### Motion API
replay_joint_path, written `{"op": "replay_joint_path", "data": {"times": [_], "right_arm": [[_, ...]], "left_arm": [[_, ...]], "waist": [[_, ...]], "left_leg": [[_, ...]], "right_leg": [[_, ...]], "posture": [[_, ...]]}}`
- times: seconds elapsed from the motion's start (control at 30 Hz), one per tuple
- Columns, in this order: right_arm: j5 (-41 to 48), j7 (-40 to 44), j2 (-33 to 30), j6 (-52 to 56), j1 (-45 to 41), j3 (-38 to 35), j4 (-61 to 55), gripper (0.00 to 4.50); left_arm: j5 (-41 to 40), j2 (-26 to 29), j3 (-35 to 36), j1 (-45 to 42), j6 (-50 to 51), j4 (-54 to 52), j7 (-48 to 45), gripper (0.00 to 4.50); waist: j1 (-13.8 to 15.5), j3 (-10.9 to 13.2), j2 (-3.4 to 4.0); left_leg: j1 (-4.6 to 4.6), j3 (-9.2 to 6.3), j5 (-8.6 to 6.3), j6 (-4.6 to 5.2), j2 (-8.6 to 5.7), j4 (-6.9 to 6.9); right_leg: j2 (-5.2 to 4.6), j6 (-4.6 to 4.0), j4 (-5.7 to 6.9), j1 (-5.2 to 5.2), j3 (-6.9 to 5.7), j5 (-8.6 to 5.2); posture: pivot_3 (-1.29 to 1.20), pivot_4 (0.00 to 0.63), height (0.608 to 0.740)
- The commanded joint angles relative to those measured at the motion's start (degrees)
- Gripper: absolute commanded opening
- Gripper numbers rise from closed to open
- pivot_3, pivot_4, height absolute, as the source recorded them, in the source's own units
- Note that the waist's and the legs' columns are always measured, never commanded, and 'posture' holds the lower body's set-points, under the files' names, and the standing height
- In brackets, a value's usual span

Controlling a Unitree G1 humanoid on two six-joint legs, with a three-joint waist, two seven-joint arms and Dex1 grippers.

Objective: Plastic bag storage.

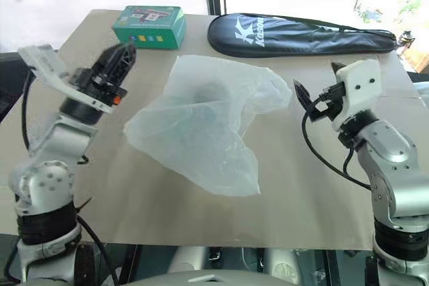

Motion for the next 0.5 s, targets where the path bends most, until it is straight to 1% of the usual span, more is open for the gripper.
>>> {"op": "replay_joint_path", "data": {"times": [0.03,0.1,0.23,0.33,0.43,0.5], "right_arm": [[-3.7,-1.8,-1.2,-2.2,2.1,-0.8,-0.2,4.5],[-2.9,0.3,-1.8,-2.5,3.3,-0.2,-0.7,4.5],[1.1,4.9,-3.3,-1.8,5.4,-2.4,-0.6,4.5],[0.0,8.0,-6.0,-3.7,7.3,-1.6,0.8,4.5],[1.0,10.0,-6.6,-4.4,5.8,-0.9,3.2,4.5],[-0.5,11.7,-7.1,-6.9,4.1,1.3,6.9,4.5]], "left_arm": [[3.6,1.9,-1.4,3.2,-1.0,-3.0,-5.1,2.16],[3.2,2.4,-1.8,5.1,-1.0,-3.6,-8.7,2.16],[-1.7,2.8,-1.5,8.5,1.3,-6.3,-13.4,2.16],[-5.6,3.9,-0.1,9.8,3.5,-6.8,-15.9,2.16],[-9.6,6.9,0.8,12.6,6.0,-8.4,-21.2,2.16],[-10.6,8.2,0.8,14.6,6.9,-9.4,-23.3,2.16]], "waist": [[0.0,0.0,0.0],[0.0,0.0,0.02],[-0.1,0.0,0.02],[0.1,0.0,0.03],[-0.2,0.0,0.05],[-0.5,0.0,0.06]], "left_leg": [[0.0,0.0,0.0,0.0,0.0,-0.01],[0.0,-0.02,0.0,0.0,0.02,-0.02],[0.0,-0.02,-0.01,0.0,0.03,-0.03],[0.0,-0.07,-0.01,0.01,0.03,-0.03],[0.01,-0.08,-0.01,0.01,0.05,-0.03],[0.02,-0.07,-0.01,0.01,0.06,-0.03]], "right_leg": [[0.0,0.0,0.0,0.0,0.0,0.0],[0.0,0.0,0.0,-0.01,-0.02,0.0],[-0.02,0.0,-0.05,0.0,-0.01,0.0],[-0.02,0.0,-0.08,0.04,-0.06,0.0],[-0.01,0.0,-0.08,0.04,-0.07,0.0],[-0.01,0.0,-0.08,0.04,-0.05,0.0]], "posture": [[0.0,0.15,0.74],[0.0,0.15,0.74],[0.0,0.15,0.74],[0.0,0.15,0.74],[0.0,0.15,0.74],[0.0,0.15,0.74]]}}
